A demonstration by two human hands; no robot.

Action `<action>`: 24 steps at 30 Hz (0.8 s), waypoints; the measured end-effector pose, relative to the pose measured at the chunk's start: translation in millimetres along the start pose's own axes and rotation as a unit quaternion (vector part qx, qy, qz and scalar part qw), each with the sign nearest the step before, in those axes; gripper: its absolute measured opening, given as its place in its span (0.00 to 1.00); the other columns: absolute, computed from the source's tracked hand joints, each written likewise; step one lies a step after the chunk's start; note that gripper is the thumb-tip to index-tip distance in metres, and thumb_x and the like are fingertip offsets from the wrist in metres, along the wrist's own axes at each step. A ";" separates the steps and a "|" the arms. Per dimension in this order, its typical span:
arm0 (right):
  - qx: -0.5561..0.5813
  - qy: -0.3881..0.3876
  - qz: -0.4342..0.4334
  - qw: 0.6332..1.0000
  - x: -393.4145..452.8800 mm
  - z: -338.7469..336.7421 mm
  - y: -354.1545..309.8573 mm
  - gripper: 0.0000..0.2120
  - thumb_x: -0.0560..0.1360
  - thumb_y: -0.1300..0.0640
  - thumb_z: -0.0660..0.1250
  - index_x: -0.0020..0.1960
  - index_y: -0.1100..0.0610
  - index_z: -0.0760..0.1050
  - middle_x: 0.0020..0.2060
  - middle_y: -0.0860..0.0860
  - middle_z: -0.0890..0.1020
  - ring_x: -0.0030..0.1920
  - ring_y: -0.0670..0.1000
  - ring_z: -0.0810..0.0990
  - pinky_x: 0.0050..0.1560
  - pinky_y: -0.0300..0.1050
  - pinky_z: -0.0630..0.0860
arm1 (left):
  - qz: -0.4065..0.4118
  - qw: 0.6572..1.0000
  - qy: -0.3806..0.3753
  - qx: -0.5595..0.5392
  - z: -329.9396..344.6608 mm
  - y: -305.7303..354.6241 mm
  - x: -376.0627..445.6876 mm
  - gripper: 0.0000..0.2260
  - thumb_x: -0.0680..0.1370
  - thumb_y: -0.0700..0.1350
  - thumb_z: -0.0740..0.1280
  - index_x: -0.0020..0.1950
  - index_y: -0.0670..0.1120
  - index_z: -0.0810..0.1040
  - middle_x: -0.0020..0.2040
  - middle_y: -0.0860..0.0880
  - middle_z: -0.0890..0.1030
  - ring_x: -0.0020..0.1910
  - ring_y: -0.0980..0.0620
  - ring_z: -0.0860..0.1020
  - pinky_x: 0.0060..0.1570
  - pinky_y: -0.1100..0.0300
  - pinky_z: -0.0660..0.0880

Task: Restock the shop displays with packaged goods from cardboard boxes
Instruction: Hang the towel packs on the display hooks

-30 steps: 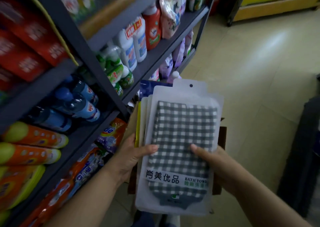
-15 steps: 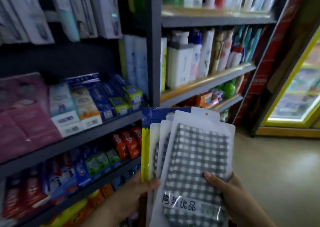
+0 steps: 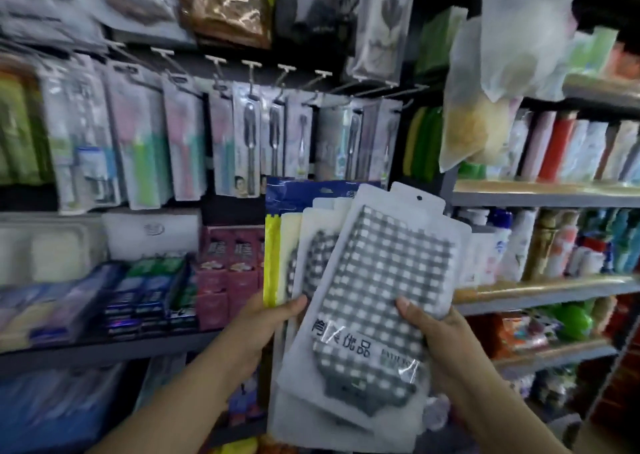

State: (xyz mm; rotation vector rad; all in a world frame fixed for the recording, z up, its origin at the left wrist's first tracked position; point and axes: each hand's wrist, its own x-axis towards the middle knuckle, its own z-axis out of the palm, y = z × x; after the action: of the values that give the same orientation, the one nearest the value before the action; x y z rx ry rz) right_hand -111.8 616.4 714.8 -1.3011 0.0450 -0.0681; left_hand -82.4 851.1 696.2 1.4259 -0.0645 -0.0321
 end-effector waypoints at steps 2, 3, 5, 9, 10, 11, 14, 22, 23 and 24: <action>-0.012 -0.021 -0.011 1.000 6.4 24.6 -8.4 0.21 0.65 0.56 0.74 0.57 0.59 0.79 0.49 0.57 0.85 0.49 0.60 0.84 0.55 0.62 0.78 | 0.044 0.998 0.045 0.004 -21.1 19.0 -3.3 0.07 0.70 0.45 0.73 0.47 0.50 0.82 0.39 0.54 0.85 0.45 0.52 0.83 0.47 0.58 0.76; -0.017 -0.034 -0.016 0.999 9.4 37.9 -12.7 0.20 0.66 0.56 0.74 0.57 0.59 0.79 0.48 0.57 0.85 0.48 0.60 0.84 0.54 0.61 0.78 | 0.061 0.996 0.063 0.000 -31.8 29.0 -5.0 0.08 0.69 0.47 0.73 0.48 0.51 0.81 0.38 0.56 0.85 0.45 0.53 0.82 0.47 0.58 0.75; -0.020 -0.057 -0.025 0.998 15.3 64.6 -21.1 0.18 0.69 0.58 0.73 0.57 0.59 0.78 0.48 0.57 0.85 0.47 0.60 0.85 0.52 0.61 0.79 | 0.083 0.991 0.101 -0.011 -53.0 49.3 -9.0 0.14 0.65 0.52 0.73 0.49 0.50 0.82 0.40 0.54 0.85 0.47 0.51 0.81 0.53 0.54 0.76; -0.004 -0.087 -0.066 0.994 24.0 119.8 -41.3 0.15 0.72 0.61 0.72 0.58 0.58 0.77 0.48 0.57 0.85 0.46 0.60 0.85 0.47 0.59 0.81 | 0.127 0.981 0.138 -0.038 -93.3 93.1 -18.7 0.17 0.64 0.55 0.72 0.48 0.48 0.82 0.43 0.49 0.86 0.45 0.48 0.82 0.55 0.50 0.75; 0.002 -0.095 -0.075 0.993 25.2 133.9 -47.3 0.15 0.72 0.61 0.72 0.58 0.58 0.77 0.47 0.57 0.85 0.46 0.59 0.85 0.46 0.58 0.81 | 0.136 0.981 0.134 -0.034 -103.8 103.8 -20.9 0.15 0.65 0.53 0.72 0.48 0.47 0.82 0.40 0.49 0.85 0.41 0.49 0.82 0.52 0.52 0.76; 0.009 -0.104 -0.083 0.991 25.9 147.9 -53.2 0.14 0.72 0.61 0.72 0.57 0.58 0.78 0.47 0.56 0.85 0.45 0.59 0.85 0.45 0.57 0.81 | 0.145 0.981 0.125 -0.028 -112.8 114.8 -24.7 0.12 0.67 0.50 0.72 0.47 0.46 0.81 0.36 0.49 0.85 0.36 0.51 0.81 0.46 0.56 0.76; 0.014 -0.138 -0.108 0.984 26.5 189.8 -71.4 0.14 0.72 0.60 0.72 0.57 0.58 0.78 0.47 0.56 0.86 0.45 0.59 0.85 0.46 0.57 0.81 | 0.189 0.975 0.121 -0.003 -139.4 145.3 -36.2 0.08 0.67 0.44 0.72 0.44 0.43 0.80 0.31 0.49 0.83 0.28 0.54 0.80 0.31 0.61 0.75; -0.022 -0.193 -0.166 0.967 31.2 303.3 -126.6 0.17 0.69 0.58 0.75 0.57 0.59 0.78 0.45 0.56 0.86 0.45 0.58 0.85 0.47 0.56 0.81 | 0.277 0.947 0.163 0.016 -226.8 239.6 -52.4 0.32 0.55 0.54 0.81 0.55 0.44 0.81 0.50 0.44 0.85 0.52 0.41 0.82 0.58 0.40 0.74; -0.033 -0.193 -0.177 0.965 33.0 317.5 -135.9 0.16 0.69 0.57 0.75 0.56 0.58 0.78 0.44 0.55 0.86 0.44 0.57 0.86 0.45 0.55 0.82 | 0.289 0.942 0.168 0.023 -236.8 252.9 -52.9 0.27 0.57 0.51 0.80 0.54 0.45 0.82 0.48 0.45 0.85 0.51 0.42 0.82 0.57 0.43 0.75; -0.042 -0.192 -0.189 0.962 34.7 330.8 -145.6 0.16 0.69 0.57 0.75 0.55 0.58 0.78 0.43 0.55 0.86 0.42 0.57 0.86 0.42 0.53 0.82 | 0.305 0.936 0.176 0.033 -245.8 266.3 -53.8 0.21 0.61 0.48 0.78 0.52 0.46 0.82 0.47 0.47 0.86 0.50 0.44 0.83 0.54 0.47 0.77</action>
State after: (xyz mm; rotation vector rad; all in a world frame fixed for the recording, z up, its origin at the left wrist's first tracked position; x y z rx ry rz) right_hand -57.1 893.2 943.3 -1.3753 -0.5402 -0.1403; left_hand -124.7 1135.6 923.1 1.4074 -0.2113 0.7414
